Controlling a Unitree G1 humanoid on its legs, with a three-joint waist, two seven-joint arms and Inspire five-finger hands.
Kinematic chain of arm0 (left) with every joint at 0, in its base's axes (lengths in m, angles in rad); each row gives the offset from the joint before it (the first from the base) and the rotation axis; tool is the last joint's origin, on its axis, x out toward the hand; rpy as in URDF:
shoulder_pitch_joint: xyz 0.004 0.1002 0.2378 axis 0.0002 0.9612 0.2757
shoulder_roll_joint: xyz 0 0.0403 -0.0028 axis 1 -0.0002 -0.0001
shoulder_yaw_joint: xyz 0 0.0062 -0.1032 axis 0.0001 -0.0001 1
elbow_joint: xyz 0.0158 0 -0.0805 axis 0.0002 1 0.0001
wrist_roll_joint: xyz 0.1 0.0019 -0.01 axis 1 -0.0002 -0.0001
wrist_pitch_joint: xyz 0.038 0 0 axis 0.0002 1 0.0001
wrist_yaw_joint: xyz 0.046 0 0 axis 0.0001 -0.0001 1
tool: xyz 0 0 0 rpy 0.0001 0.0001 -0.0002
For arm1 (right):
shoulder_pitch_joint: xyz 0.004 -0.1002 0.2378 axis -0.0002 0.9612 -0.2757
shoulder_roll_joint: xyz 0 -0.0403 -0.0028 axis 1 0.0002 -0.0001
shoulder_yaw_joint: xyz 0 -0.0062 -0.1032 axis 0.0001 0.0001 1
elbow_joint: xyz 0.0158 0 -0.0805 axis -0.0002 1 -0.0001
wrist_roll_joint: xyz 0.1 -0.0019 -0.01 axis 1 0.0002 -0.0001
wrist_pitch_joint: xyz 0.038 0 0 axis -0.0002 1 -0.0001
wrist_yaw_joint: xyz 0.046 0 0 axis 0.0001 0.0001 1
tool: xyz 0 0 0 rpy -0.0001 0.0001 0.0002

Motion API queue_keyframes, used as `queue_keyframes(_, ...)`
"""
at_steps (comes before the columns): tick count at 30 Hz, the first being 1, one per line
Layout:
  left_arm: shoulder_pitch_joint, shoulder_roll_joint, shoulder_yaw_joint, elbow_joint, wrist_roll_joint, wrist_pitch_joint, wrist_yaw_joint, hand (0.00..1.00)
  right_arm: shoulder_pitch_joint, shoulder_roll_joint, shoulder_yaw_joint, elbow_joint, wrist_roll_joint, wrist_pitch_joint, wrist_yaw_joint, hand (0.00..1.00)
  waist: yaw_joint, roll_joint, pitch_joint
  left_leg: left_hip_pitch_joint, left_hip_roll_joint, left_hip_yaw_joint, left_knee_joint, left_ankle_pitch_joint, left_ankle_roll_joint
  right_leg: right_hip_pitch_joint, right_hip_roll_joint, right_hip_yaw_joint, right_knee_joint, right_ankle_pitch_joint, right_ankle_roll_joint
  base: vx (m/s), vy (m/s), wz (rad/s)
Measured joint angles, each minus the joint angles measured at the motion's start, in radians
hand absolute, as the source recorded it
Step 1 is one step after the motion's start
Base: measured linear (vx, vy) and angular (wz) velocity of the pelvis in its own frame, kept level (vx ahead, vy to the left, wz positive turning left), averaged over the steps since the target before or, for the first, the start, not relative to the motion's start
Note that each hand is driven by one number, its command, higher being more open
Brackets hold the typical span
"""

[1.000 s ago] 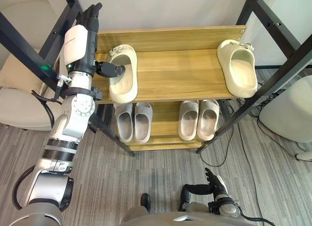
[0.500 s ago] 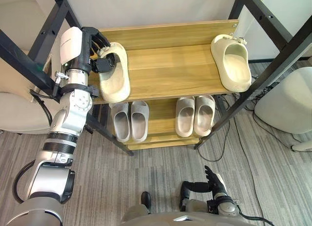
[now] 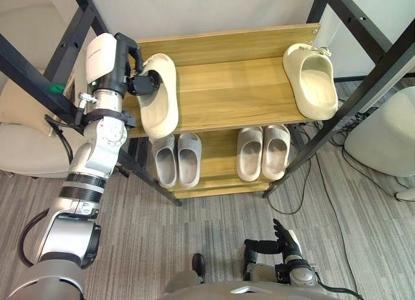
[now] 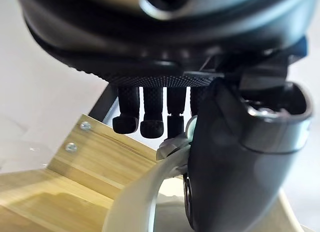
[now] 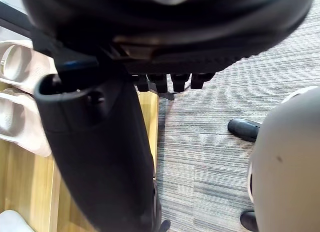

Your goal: Organize the slippers on the shoe rack

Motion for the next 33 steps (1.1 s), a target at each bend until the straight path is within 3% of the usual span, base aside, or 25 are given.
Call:
queue_keyframes(7,-0.08,-0.074,-0.077,-0.013,-0.04,-0.002,-0.002,0.0,0.001,0.0,-0.015,-0.031,0.002,0.0,-0.002,1.0,-0.029,0.02,0.011,-0.007,-0.013,0.026,0.001,-0.003,0.007,-0.02,-0.011,0.028,0.002,0.009,0.012,0.0,0.031,-0.1)
queue_keyframes(14,-0.179,-0.127,-0.143,0.033,-0.068,-0.003,-0.002,0.0,0.0,-0.001,-0.034,-0.067,0.038,-0.003,-0.007,1.0,-0.079,0.045,0.025,-0.005,-0.02,0.06,0.001,-0.01,0.018,-0.036,-0.015,0.067,0.003,0.018,0.019,0.0,0.03,-0.17)
queue_keyframes(19,-0.225,-0.151,-0.153,0.073,-0.072,-0.002,-0.001,0.0,0.0,-0.001,-0.049,-0.08,0.04,-0.005,-0.018,1.0,-0.087,0.059,0.032,-0.008,-0.022,0.083,0.001,-0.013,0.021,-0.052,-0.016,0.091,0.003,0.024,0.021,-0.01,0.021,-0.14)
queue_keyframes(20,-0.232,-0.151,-0.153,0.081,-0.078,-0.002,0.0,1.0,0.0,-0.001,-0.056,-0.081,0.04,-0.005,-0.018,1.0,-0.092,0.061,0.033,-0.009,-0.023,0.085,0.001,-0.013,0.021,-0.053,-0.017,0.094,0.003,0.025,0.021,-0.01,0.017,-0.04)
queue_keyframes(33,-0.275,-0.196,-0.15,0.124,-0.078,-0.003,0.026,1.0,-0.001,-0.007,-0.059,-0.085,0.042,-0.026,-0.024,1.0,-0.107,0.072,0.039,-0.029,-0.032,0.095,0.003,-0.015,0.026,-0.08,-0.029,0.107,0.002,0.034,0.032,0.0,0.014,-0.02)
